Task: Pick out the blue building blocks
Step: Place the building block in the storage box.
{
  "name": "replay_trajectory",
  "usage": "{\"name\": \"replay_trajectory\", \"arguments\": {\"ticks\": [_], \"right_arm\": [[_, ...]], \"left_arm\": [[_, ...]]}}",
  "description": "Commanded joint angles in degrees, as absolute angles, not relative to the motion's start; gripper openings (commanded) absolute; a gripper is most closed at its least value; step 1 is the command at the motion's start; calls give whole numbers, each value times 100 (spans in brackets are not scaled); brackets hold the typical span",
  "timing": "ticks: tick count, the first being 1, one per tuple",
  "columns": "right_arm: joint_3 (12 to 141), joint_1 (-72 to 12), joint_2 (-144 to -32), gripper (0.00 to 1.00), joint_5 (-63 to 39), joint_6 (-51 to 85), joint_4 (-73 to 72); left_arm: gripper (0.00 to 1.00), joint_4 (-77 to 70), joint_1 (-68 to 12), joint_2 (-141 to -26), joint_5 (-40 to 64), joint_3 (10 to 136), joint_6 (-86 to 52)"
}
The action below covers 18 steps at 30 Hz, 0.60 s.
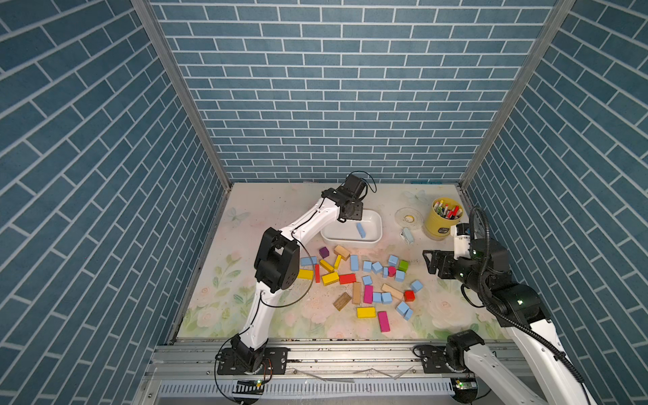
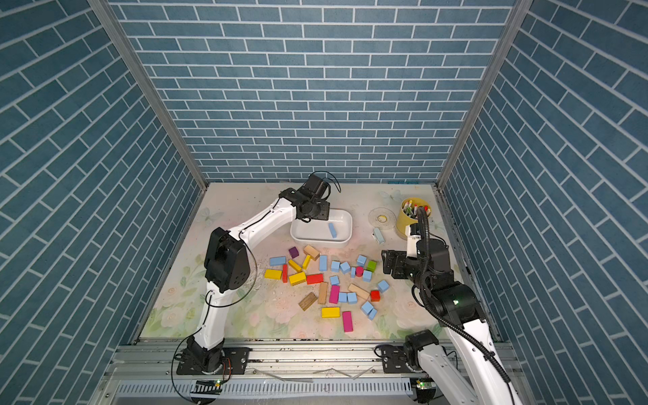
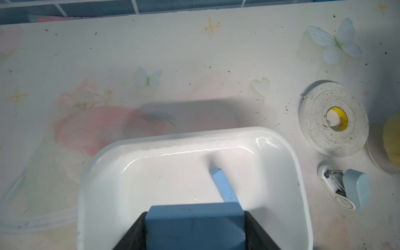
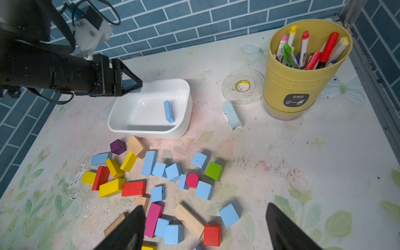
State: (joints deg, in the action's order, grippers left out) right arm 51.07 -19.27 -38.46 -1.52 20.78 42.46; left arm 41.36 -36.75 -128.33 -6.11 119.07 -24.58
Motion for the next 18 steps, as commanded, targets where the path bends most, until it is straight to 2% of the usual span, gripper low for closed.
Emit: {"name": "replay_trajectory", "arguments": {"ticks": [1, 6, 10, 15, 18], "right_arm": [[5298, -1938, -3822, 87, 17, 2288, 4484], [5361, -1934, -3794, 87, 85, 2419, 4565], [5396, -1933, -3782, 88, 180, 2552, 4614], [5335, -1932, -3652, 93, 342, 2628, 4648], [5328, -1940, -3540, 94, 318, 2602, 4689]], "left_arm": [[38, 4438, -3768, -13234, -418, 12497, -2390], [50, 4494, -3856, -13900, -104, 13229, -2421], [65, 4478, -3893, -14124, 94, 13523, -2494], [83, 4318, -3891, -13783, 14, 13346, -2517], [91, 4178, -3898, -13401, -53, 13053, -2464]]}}
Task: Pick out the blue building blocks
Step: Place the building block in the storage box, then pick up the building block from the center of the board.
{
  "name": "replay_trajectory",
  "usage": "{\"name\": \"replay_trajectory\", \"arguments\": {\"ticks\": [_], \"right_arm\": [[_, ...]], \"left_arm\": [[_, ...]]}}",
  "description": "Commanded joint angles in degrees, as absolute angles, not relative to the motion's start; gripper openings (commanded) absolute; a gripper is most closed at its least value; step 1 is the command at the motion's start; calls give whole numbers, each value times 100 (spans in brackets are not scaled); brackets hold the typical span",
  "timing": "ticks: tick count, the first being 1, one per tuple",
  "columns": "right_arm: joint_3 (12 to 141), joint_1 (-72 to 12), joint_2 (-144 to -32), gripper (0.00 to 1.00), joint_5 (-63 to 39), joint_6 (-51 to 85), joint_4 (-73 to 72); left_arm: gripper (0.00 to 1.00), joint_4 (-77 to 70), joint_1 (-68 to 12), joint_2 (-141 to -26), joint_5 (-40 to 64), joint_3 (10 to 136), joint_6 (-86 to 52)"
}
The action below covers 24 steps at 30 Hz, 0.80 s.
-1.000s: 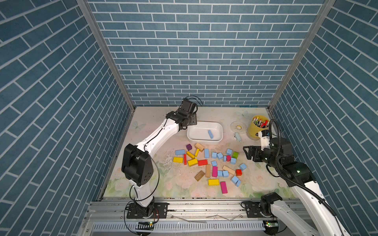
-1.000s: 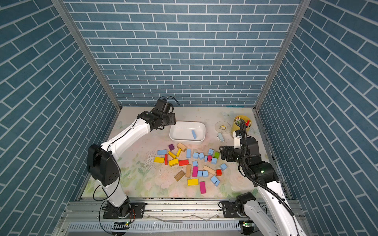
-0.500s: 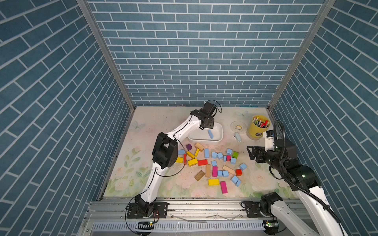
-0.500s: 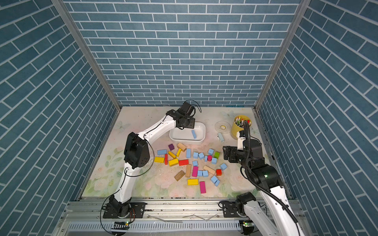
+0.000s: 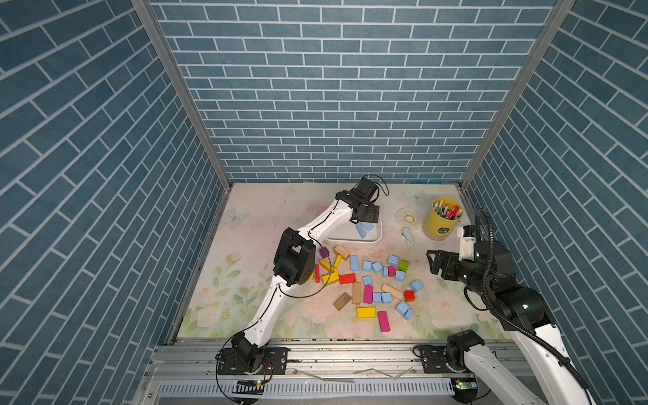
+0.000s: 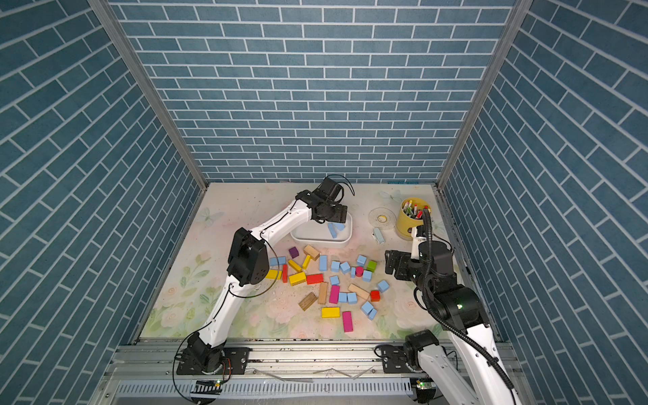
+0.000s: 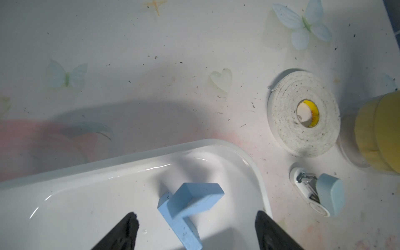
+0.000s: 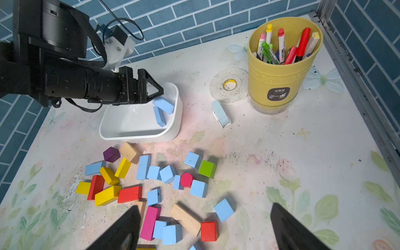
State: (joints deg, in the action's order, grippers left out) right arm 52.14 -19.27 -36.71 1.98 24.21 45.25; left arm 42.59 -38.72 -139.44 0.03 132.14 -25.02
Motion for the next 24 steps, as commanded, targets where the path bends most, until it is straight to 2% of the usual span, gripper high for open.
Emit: {"name": "replay_trajectory", "arguments": {"ticks": [1, 5, 14, 24], "right_arm": [[5328, -1934, -3519, 94, 304, 2581, 4699], [5352, -1934, -3454, 94, 159, 2466, 4762], [5300, -1934, -3504, 99, -5, 2271, 4861], [4832, -1933, -3550, 99, -811, 2399, 4480]], "left_arm": [[94, 4136, -3897, -13281, -81, 12943, -2436], [99, 4064, -3894, -12670, -250, 12437, -2381], [99, 2667, -3896, -10221, -736, 9481, -2344], [99, 2403, -3877, -7870, -1197, 7006, -2204]]}}
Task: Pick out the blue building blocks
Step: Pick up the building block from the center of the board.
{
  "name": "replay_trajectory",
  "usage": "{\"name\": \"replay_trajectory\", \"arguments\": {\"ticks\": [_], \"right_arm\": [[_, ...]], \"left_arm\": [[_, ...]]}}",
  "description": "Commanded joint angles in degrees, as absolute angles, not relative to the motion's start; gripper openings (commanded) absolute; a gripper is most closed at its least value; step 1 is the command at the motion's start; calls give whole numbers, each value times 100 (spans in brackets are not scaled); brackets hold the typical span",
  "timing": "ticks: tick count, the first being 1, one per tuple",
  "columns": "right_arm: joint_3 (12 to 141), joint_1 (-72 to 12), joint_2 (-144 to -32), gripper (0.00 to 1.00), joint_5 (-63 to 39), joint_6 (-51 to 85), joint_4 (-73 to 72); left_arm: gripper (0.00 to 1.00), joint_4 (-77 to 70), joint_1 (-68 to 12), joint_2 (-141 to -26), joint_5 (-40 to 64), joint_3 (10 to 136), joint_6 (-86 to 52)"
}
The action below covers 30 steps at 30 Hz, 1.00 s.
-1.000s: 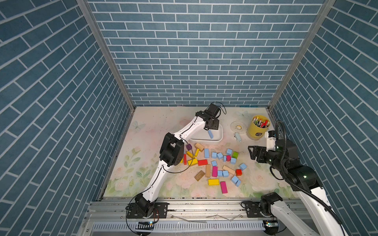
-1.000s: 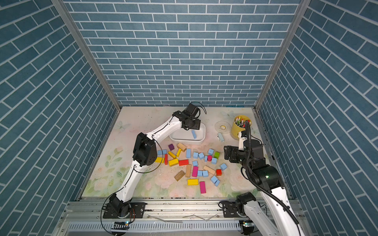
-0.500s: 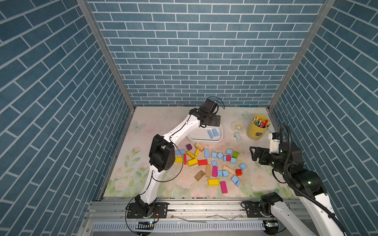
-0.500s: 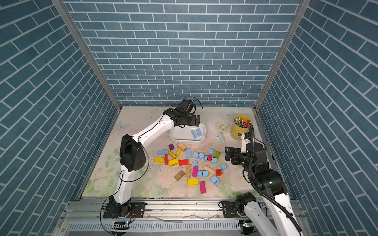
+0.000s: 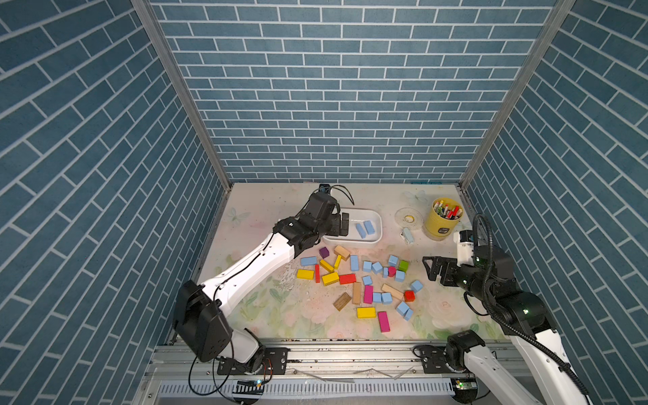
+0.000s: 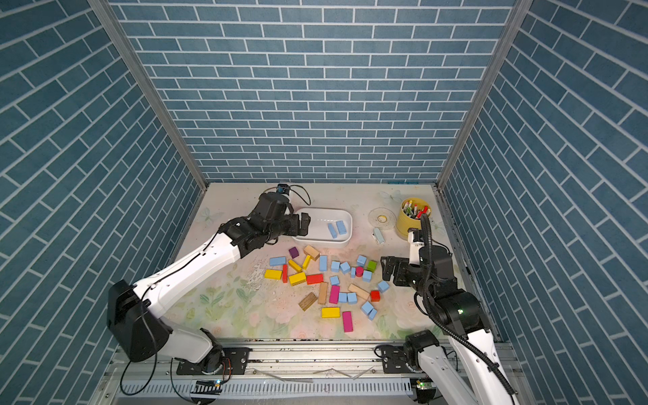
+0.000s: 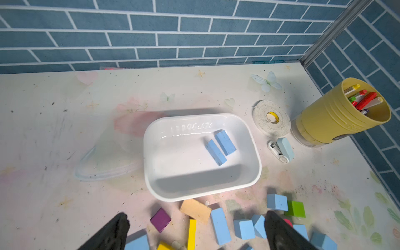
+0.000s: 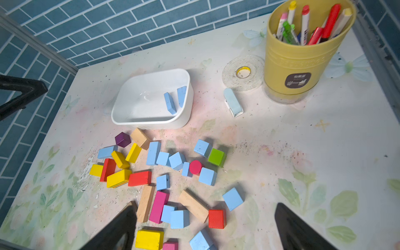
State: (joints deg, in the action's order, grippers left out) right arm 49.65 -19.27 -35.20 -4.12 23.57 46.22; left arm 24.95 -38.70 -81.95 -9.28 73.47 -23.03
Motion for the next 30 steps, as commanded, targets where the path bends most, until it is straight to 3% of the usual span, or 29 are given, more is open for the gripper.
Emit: {"name": "replay_trajectory", "arguments": {"ticks": [1, 13, 17, 30], "right_arm": [[4815, -1934, -3574, 99, -879, 2457, 4432], [4807, -1934, -3606, 97, -552, 2479, 4511], [4900, -1934, -3718, 97, -554, 2465, 4604], [4872, -1934, -3805, 97, -545, 2450, 4614]], "left_arm": [[99, 2431, -3881, -7672, -1239, 6797, -2185], [99, 2788, -3555, -6466, -1340, 5231, -2675], [99, 2781, -3553, -6723, -1674, 5152, -2850], [99, 2400, -3543, -8277, -1428, 5379, -2997]]}}
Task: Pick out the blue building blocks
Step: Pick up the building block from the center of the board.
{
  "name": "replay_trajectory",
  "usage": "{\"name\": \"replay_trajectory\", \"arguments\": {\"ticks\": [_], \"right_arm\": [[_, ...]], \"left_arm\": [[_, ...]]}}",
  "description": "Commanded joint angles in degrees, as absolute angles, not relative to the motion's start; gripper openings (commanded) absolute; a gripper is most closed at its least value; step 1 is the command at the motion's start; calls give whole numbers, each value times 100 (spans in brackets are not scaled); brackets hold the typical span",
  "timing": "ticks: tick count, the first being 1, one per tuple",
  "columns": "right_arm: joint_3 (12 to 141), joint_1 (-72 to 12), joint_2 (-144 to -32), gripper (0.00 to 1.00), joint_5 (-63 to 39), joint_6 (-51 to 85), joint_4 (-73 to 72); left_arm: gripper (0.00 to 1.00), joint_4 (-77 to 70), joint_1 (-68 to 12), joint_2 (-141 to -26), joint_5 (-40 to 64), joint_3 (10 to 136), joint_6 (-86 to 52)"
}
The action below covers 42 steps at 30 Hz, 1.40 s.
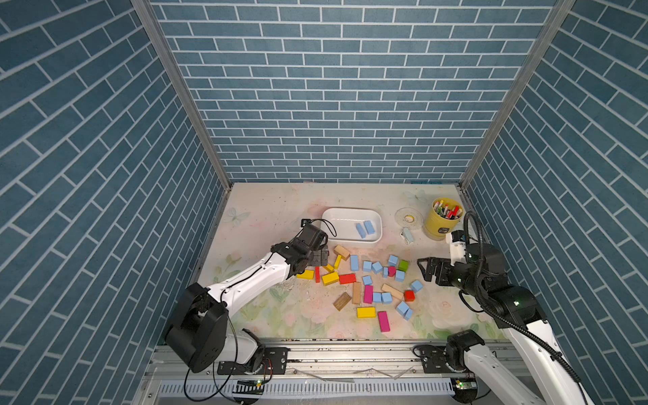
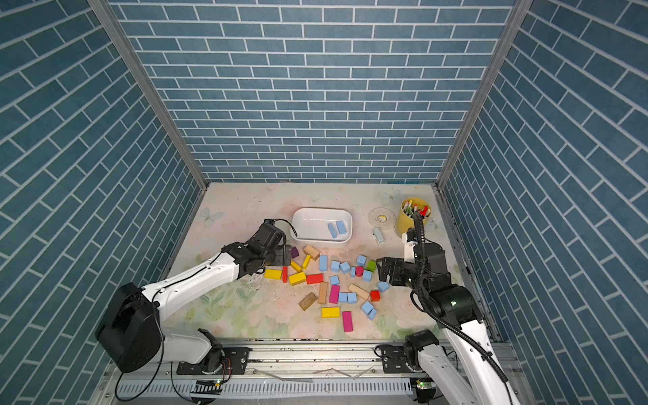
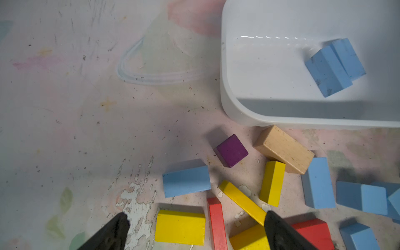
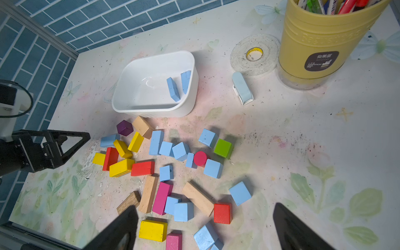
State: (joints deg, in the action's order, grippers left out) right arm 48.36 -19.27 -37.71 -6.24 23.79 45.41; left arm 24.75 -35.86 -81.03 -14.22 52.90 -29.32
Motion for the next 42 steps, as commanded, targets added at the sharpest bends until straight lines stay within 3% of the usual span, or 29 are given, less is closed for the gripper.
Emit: {"name": "replay_trajectory", "arguments": {"ticks": [1, 6, 12, 34, 42], "right_arm": [[4870, -1932, -3821, 97, -545, 2443, 4610], [4845, -1934, -3872, 97, -545, 2443, 4590], [4808, -1934, -3876, 97, -606, 2487, 4572], [4768, -1934, -3565, 97, -545, 2496, 4780], [4792, -1934, -3568, 97, -554, 2487, 4798]], "left_arm": [[99, 2478, -3529, -8404, -1465, 5448, -2981], [99, 2792, -3424, -8974, -1327, 5751, -2958], [88, 2706, -3221, -9283, -1122, 5766, -2983], [73, 2687, -2955, -10050, -652, 6012, -2909], [59, 2667, -2954, -10108, -744, 5959, -2923]]}}
